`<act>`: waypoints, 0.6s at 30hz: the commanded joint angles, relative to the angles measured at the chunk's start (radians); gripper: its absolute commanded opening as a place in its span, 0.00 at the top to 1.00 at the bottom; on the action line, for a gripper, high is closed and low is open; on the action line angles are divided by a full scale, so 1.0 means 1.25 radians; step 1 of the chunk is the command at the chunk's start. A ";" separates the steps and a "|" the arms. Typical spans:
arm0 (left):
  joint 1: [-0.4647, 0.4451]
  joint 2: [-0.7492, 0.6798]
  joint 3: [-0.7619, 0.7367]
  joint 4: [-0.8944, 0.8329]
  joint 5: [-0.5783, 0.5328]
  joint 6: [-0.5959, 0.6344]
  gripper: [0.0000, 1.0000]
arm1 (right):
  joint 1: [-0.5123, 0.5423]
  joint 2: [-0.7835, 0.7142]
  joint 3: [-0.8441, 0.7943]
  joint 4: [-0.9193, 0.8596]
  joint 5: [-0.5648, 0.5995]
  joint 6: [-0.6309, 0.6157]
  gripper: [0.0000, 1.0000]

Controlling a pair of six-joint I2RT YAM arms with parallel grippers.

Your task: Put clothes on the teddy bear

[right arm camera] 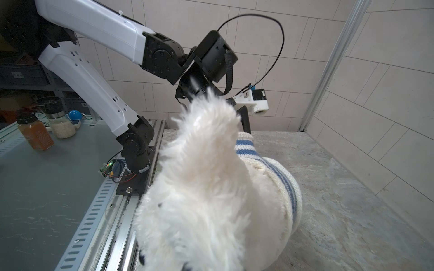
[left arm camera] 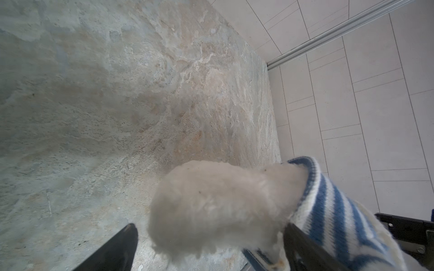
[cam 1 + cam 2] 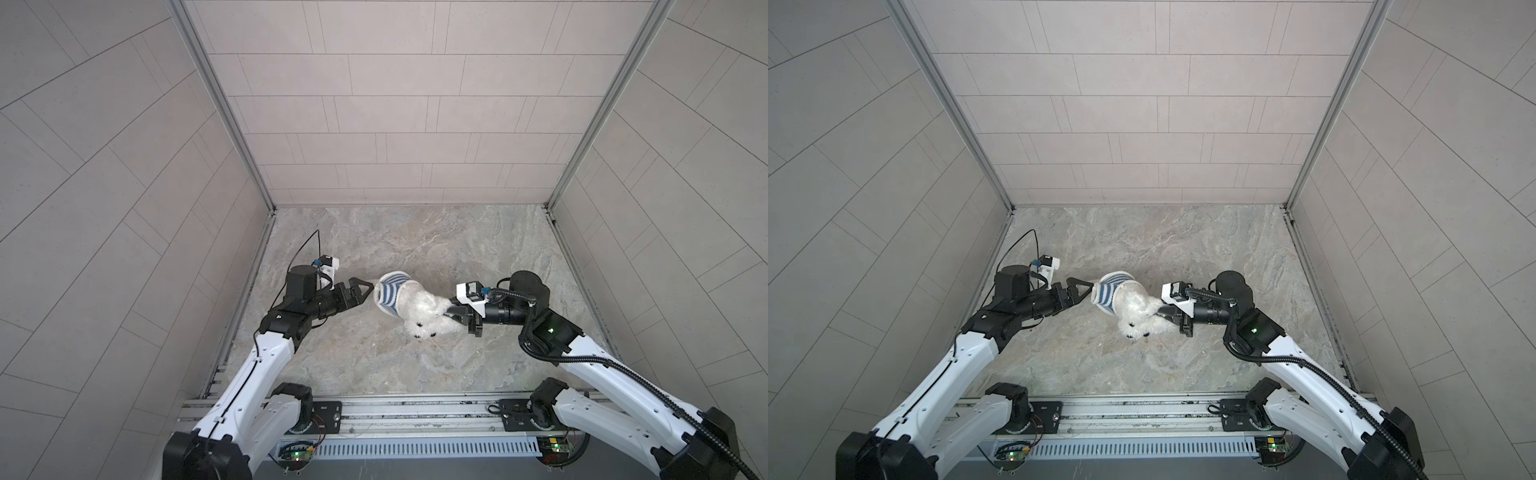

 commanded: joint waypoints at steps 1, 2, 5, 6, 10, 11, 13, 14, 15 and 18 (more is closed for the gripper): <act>0.007 -0.016 -0.038 0.163 0.058 -0.099 0.00 | -0.001 -0.027 0.011 0.061 -0.035 -0.024 1.00; 0.007 -0.015 -0.047 0.206 0.078 -0.125 0.00 | -0.001 -0.026 0.009 0.064 -0.035 -0.023 1.00; 0.007 -0.014 -0.064 0.287 0.121 -0.188 0.01 | 0.001 -0.023 0.002 0.095 -0.039 -0.004 1.00; 0.007 -0.019 -0.067 0.301 0.128 -0.198 0.02 | 0.000 -0.024 -0.001 0.110 -0.041 0.005 1.00; 0.007 -0.037 -0.069 0.340 0.131 -0.233 0.21 | 0.001 -0.025 -0.003 0.119 -0.044 0.011 1.00; 0.007 -0.041 -0.068 0.340 0.130 -0.236 0.29 | 0.001 -0.027 -0.005 0.121 -0.043 0.011 1.00; 0.007 -0.049 -0.061 0.327 0.118 -0.237 0.47 | 0.001 -0.033 -0.005 0.123 -0.043 0.016 1.00; 0.007 -0.051 -0.057 0.319 0.113 -0.237 0.52 | 0.001 -0.035 -0.005 0.124 -0.042 0.017 1.00; 0.007 -0.053 -0.055 0.318 0.109 -0.240 0.58 | 0.001 -0.038 -0.005 0.124 -0.044 0.020 1.00; 0.007 -0.055 -0.052 0.332 0.096 -0.258 0.56 | 0.000 -0.048 -0.005 0.136 -0.049 0.039 1.00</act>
